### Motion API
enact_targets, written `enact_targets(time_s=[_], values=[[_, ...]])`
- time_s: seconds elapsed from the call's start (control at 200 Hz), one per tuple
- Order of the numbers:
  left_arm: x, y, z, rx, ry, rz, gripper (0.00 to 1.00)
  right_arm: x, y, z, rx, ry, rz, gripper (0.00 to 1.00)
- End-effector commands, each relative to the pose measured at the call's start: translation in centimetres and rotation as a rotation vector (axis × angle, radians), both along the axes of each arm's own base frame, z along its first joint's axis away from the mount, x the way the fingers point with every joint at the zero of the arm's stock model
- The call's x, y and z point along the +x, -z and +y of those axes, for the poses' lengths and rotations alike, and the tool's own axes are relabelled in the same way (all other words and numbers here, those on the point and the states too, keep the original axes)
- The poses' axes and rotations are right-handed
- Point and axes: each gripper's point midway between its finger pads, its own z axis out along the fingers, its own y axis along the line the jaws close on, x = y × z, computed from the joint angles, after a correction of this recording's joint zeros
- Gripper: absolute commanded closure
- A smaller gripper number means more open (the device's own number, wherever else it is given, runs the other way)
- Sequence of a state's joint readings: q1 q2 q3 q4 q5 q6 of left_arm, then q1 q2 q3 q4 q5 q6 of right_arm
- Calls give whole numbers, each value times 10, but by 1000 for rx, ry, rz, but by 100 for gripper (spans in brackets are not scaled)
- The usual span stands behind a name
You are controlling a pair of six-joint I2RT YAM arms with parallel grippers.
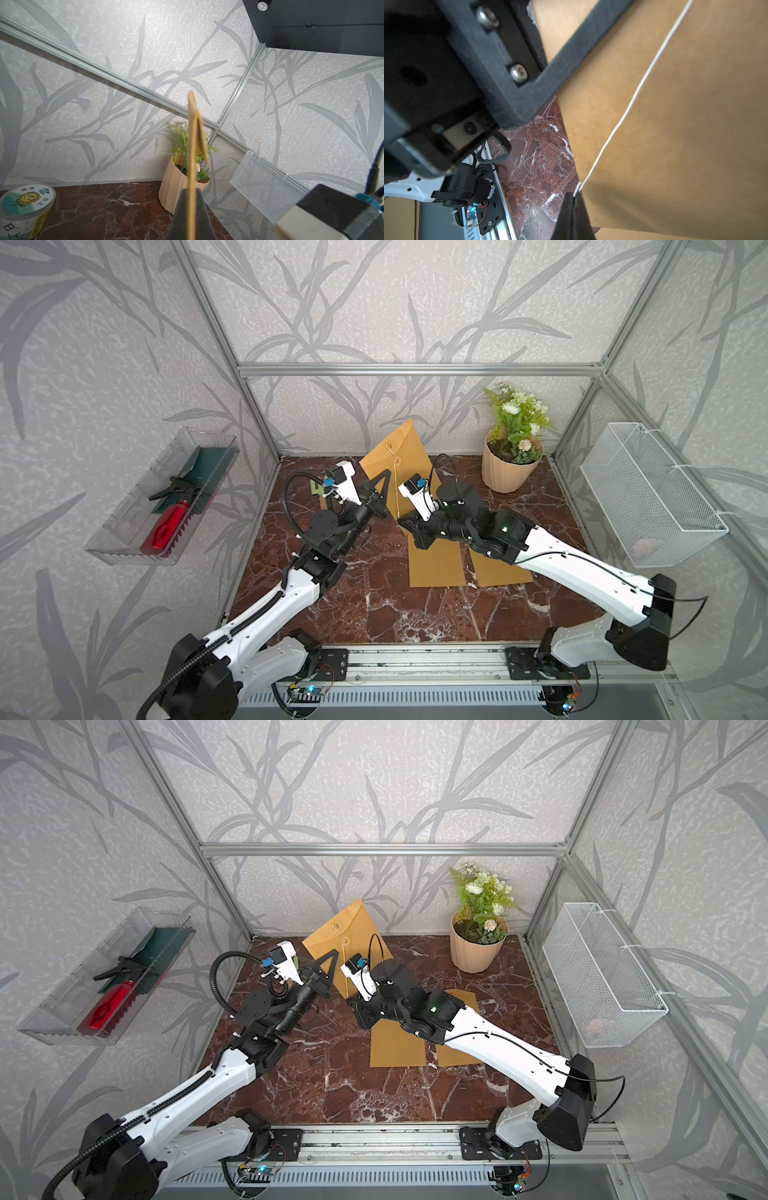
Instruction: Open the file bag
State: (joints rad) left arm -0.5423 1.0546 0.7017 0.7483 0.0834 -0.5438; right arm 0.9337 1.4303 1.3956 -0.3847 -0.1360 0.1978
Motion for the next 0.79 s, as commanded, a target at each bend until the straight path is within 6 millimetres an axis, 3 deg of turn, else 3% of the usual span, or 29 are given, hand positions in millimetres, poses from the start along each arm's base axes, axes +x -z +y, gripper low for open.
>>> enact_targets(time_s=[0.0,0.255,0.79], values=[[-2,-15,9,-60,-26,-50,100,-1,-11,-1,43,0,-7,100],[-5,-18,11,-44,-32,-55,100,6,-4,-16,31,39,-2,100],[-10,-15,12,-19,-20,-44,100,37,-4,-71,-31,169,-29,100]])
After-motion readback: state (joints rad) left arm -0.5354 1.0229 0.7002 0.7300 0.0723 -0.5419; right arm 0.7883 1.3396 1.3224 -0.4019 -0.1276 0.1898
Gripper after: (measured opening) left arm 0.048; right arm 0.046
